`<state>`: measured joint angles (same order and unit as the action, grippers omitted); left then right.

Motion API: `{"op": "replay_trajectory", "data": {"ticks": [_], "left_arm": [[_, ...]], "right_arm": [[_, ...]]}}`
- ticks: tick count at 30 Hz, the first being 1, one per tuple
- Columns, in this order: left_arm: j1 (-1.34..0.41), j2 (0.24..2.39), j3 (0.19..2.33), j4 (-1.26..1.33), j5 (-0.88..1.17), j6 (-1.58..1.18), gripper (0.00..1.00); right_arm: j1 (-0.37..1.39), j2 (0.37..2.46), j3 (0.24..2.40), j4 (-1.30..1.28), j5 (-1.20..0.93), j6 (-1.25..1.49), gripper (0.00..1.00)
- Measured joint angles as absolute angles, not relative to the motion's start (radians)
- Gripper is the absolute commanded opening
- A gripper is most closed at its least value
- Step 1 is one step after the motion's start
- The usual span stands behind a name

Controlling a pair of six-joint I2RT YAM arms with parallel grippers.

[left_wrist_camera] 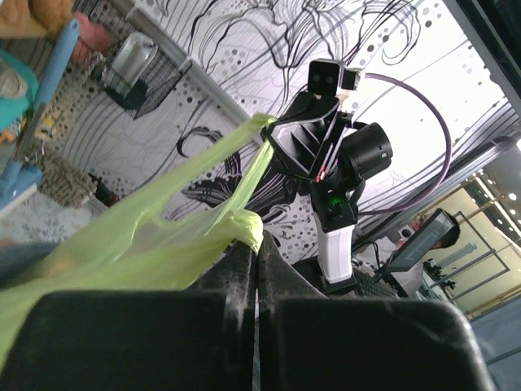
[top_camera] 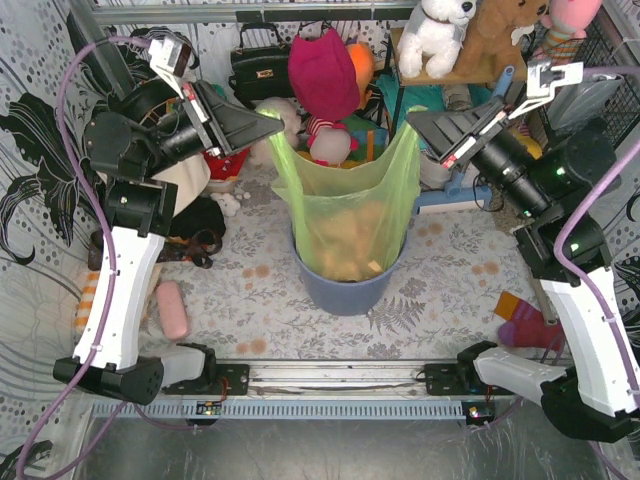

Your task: Tie the trash bag

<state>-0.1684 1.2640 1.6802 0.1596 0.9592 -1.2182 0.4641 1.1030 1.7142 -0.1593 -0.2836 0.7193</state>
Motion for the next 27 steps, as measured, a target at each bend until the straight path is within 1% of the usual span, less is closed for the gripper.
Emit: {"op": "replay_trajectory", "data": {"ticks": [5,8,11,16,19,23,27], "left_arm": [[-0.168,1.204,1.542,0.167,0.956,-1.217,0.00],[-0.168,1.197,1.504,0.166,0.954,-1.221,0.00],[-0.168,1.211,1.525,0.162,0.955,-1.225,0.00],[-0.168,1.258,1.654,0.163,0.955,-1.227,0.00],[-0.168,1.259,1.684,0.165,0.957,-1.227,0.00],[-0.168,1.238,1.650,0.174,0.955,-1.226,0.00],[-0.168,1.196,1.547,0.186,0.950,-1.226,0.00]], "right_arm": [[0.464,1.028,1.525,-0.131,-0.272,0.741,0.00],[0.464,1.029,1.478,-0.133,-0.262,0.748,0.00],[0.464,1.057,1.502,-0.140,-0.262,0.748,0.00],[0.464,1.132,1.675,-0.146,-0.267,0.740,0.00],[0.464,1.137,1.733,-0.149,-0.272,0.733,0.00],[0.464,1.110,1.710,-0.147,-0.277,0.733,0.00],[0.464,1.050,1.581,-0.130,-0.271,0.738,0.00]]}}
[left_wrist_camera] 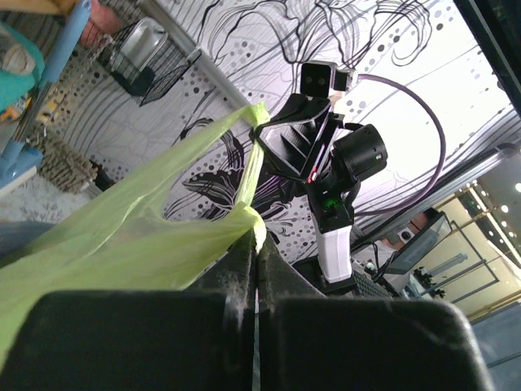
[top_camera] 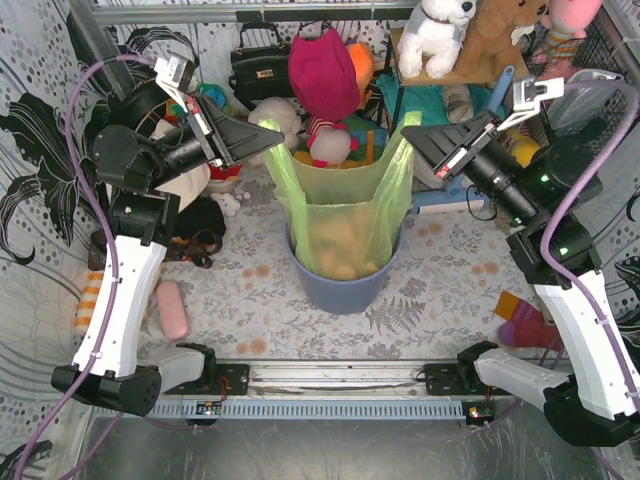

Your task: Tie the trash bag

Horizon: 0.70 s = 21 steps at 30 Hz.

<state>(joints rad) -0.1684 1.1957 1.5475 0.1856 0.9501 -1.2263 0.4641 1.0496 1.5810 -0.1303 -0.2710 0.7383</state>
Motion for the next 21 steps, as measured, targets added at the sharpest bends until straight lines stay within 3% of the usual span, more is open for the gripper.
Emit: {"op": "replay_trajectory", "data": {"ticks": [9,16,21], "left_arm": [[-0.168,1.183,1.508,0.171,0.942,-1.227,0.05],[-0.168,1.201,1.606,0.163,0.943,-1.227,0.05],[-0.168,1.201,1.623,0.163,0.943,-1.227,0.14]], "right_arm": [[0.464,1.029,1.470,-0.126,-0.265,0.764,0.00],[0.464,1.078,1.602,-0.126,-0.266,0.757,0.00],[0.464,1.086,1.653,-0.126,-0.269,0.744,0.00]]}}
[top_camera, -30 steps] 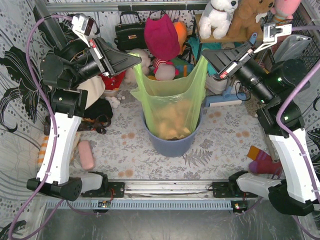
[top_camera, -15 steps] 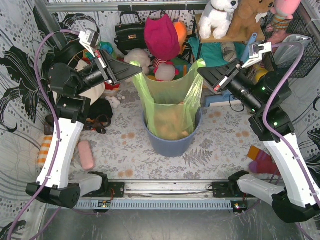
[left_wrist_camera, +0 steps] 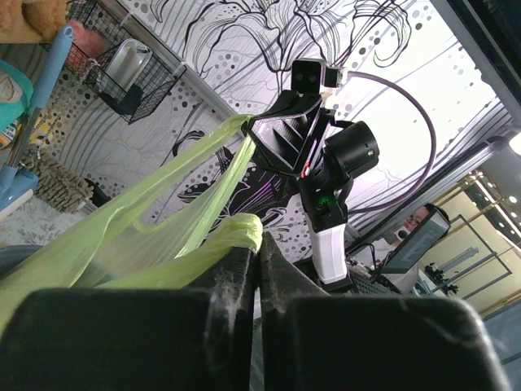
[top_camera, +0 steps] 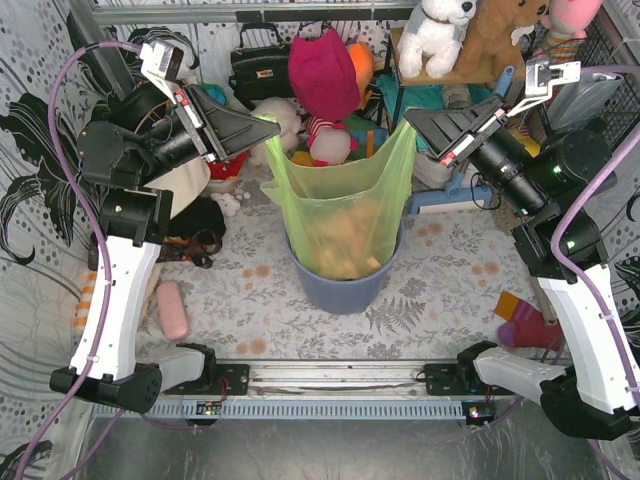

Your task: Tie the trash bag

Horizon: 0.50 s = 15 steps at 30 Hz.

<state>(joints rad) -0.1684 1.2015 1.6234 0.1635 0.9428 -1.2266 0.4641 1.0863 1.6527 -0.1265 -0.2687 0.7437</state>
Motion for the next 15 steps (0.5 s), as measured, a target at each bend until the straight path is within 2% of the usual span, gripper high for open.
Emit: {"op": "replay_trajectory", "data": {"ticks": [7,13,15], "left_arm": [[-0.168,1.201,1.626,0.155,0.943,-1.223,0.39],[-0.168,1.211,1.721,0.077,0.943,-1.196,0.45],[-0.168,1.213,1.759,0.049,0.943,-1.183,0.45]], "right_arm": [[0.464,1.087,1.653,-0.127,-0.269,0.744,0.01],[0.464,1.087,1.653,-0.127,-0.269,0.738,0.38],[0.464,1.087,1.653,-0.127,-0.266,0.735,0.41]]}}
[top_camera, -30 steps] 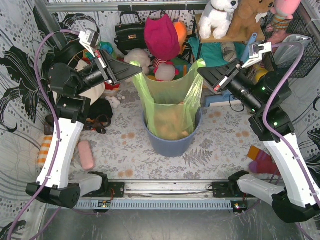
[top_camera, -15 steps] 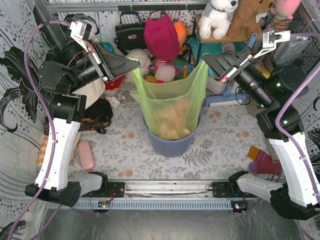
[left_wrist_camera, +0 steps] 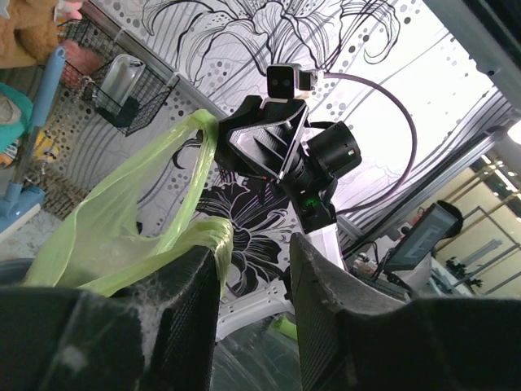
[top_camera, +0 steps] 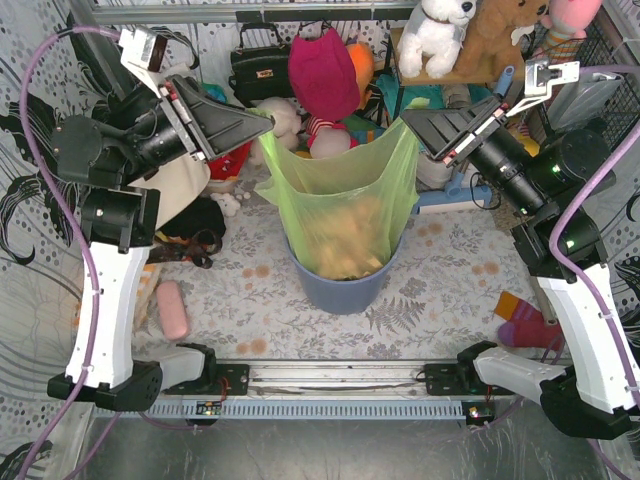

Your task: Tie the trash bag

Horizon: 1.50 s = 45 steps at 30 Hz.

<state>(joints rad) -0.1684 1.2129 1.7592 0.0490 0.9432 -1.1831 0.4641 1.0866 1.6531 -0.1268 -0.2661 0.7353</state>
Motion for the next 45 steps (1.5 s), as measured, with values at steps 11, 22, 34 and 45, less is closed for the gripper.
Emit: {"op": "replay_trajectory", "data": {"ticks": [11,22,34,45], "left_arm": [[-0.168,1.245,1.962,-0.155,0.923,-1.058,0.57],[-0.168,1.196,1.801,-0.241,0.900,-1.001,0.70],[-0.168,1.188,1.856,-0.319,0.882,-0.942,0.74],[-0.168,1.206,1.898,-0.387,0.862,-0.899,0.75]], "right_arm": [[0.464,1.085,1.657,-0.176,-0.233,0.710,0.39],[0.464,1.078,1.688,-0.229,-0.200,0.687,0.41],[0.464,1.104,1.715,-0.287,-0.200,0.683,0.49],[0.464,1.089,1.723,-0.378,-0.202,0.680,0.49]]}}
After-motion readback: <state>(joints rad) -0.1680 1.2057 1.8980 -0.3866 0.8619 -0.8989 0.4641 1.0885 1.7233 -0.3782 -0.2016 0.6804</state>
